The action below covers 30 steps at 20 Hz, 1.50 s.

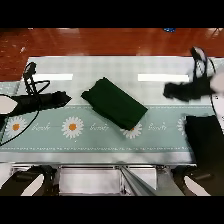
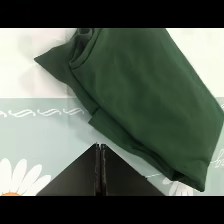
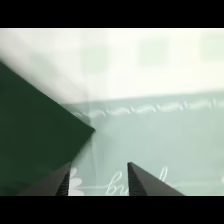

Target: Fold the shirts.

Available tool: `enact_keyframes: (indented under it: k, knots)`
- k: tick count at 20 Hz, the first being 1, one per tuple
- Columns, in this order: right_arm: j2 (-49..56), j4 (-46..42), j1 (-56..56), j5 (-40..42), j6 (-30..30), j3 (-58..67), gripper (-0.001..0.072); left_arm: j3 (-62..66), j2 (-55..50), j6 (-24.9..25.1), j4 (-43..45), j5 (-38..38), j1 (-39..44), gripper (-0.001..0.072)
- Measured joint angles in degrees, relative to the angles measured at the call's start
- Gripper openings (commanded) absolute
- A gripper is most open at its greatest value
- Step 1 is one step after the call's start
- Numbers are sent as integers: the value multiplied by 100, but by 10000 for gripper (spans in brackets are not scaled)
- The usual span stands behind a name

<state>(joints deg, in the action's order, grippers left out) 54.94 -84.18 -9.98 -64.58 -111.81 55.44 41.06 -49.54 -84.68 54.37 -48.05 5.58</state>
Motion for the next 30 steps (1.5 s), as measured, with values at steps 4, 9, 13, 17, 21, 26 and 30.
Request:
enact_keyframes:
  k: [4, 9, 13, 17, 21, 26, 30]
  knots:
    - [-739, 1185, 120, 1620, -525, -2352, 409, 4, -11, 0, -2, -35, 22, 19]
    - [129, 3703, -173, 3086, 667, -3193, 409, 4, -11, 0, -2, -55, 28, 19]
    - [1272, 5451, -527, 3344, 1939, -2817, 398, 4, -11, 0, -2, -59, 28, 19]
    - [2391, 6120, -868, 3075, 2638, -1926, 24, 4, -11, 0, -4, -63, 28, 19]
    - [2876, 6207, -1078, 2800, 3141, -551, 23, 4, -11, 0, -4, -61, 28, 19]
    - [3021, 4771, -994, 2114, 2483, 1764, 23, 4, -11, 0, -4, -59, 26, 19]
    - [3040, 3652, -468, 922, 1871, 3416, 23, 4, -11, 2, -4, -57, 28, 19]
